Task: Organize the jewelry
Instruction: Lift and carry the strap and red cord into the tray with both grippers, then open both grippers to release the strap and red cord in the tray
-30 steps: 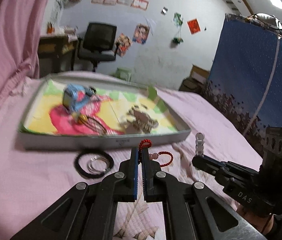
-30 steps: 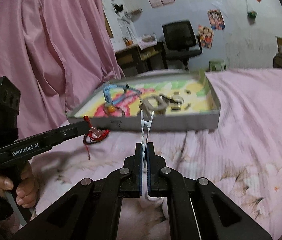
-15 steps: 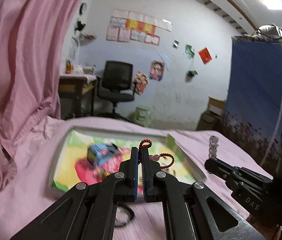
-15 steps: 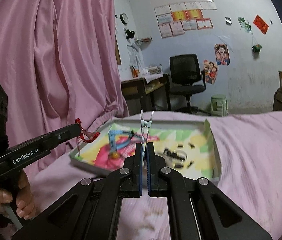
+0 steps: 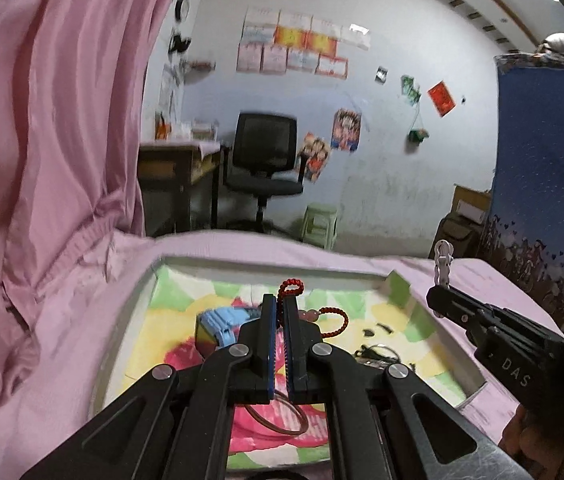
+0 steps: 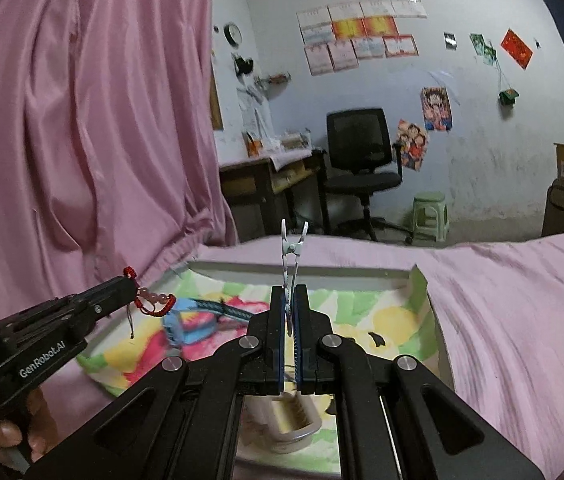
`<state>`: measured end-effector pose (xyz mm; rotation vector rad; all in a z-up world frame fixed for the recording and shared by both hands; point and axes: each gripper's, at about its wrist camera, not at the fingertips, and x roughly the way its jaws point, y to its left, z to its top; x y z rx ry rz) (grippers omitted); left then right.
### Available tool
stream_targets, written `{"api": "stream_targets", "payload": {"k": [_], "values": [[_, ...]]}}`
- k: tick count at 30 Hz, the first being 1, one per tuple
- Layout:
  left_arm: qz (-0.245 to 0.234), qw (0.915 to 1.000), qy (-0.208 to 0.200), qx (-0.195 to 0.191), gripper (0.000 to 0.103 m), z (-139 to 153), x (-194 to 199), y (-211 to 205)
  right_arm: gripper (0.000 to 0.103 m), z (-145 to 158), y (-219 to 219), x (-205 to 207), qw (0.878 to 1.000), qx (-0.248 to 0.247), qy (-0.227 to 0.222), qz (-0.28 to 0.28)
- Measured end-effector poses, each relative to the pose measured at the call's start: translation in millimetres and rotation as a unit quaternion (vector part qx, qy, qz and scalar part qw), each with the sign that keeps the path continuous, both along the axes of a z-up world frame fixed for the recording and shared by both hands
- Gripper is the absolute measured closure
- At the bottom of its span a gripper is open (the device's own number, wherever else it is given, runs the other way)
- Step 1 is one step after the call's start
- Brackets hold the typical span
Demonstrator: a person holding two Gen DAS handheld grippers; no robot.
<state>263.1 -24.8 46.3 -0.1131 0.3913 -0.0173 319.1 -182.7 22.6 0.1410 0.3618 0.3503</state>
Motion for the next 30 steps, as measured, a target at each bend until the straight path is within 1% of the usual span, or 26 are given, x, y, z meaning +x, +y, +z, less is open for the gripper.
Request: {"api": "stream_targets", "payload": {"k": [1,4,6,10,15,19,23,30], "values": [[-0.005,0.9998,0.018,-0.007,0.099,-4.1,7.5,1.7,0.099,-3.5,1.3,5.8,1.000,-0.003,0.010,-0.001],[-0.011,0.9982,0.054,-0.024,0.099,-14.4,22.2,6.4,0.099,-15.9,1.5,19.2,0.999,-0.005,0.042,-0.008],[-0.014,0.9969,0.071,-0.029,0.099,-20.9,28.7,8.0,0.099,-26.8,1.0,26.5,0.998,-0.006,0.066,-0.015],[-0.022,0.9939,0.103,-0.031,0.099,-31.6,38.3,5.9,0.099,-46.0,-3.3,35.1,0.994,-0.007,0.109,-0.030],[-0.026,0.9890,0.143,-0.030,0.099,-40.8,47.5,3.2,0.099,-59.1,-7.0,43.2,0.988,-0.013,0.148,-0.038],[-0.024,0.9836,0.174,-0.040,0.099,-48.8,54.0,5.6,0.099,-65.7,-6.0,46.4,0.985,-0.021,0.169,-0.034],[-0.022,0.9780,0.201,-0.054,0.099,-57.0,60.7,10.6,0.099,-68.4,-5.1,48.7,0.984,-0.020,0.177,-0.032],[-0.029,0.9753,0.213,-0.052,0.099,-60.2,63.9,9.6,0.099,-71.4,-5.7,47.8,0.982,-0.018,0.184,-0.031]]}}
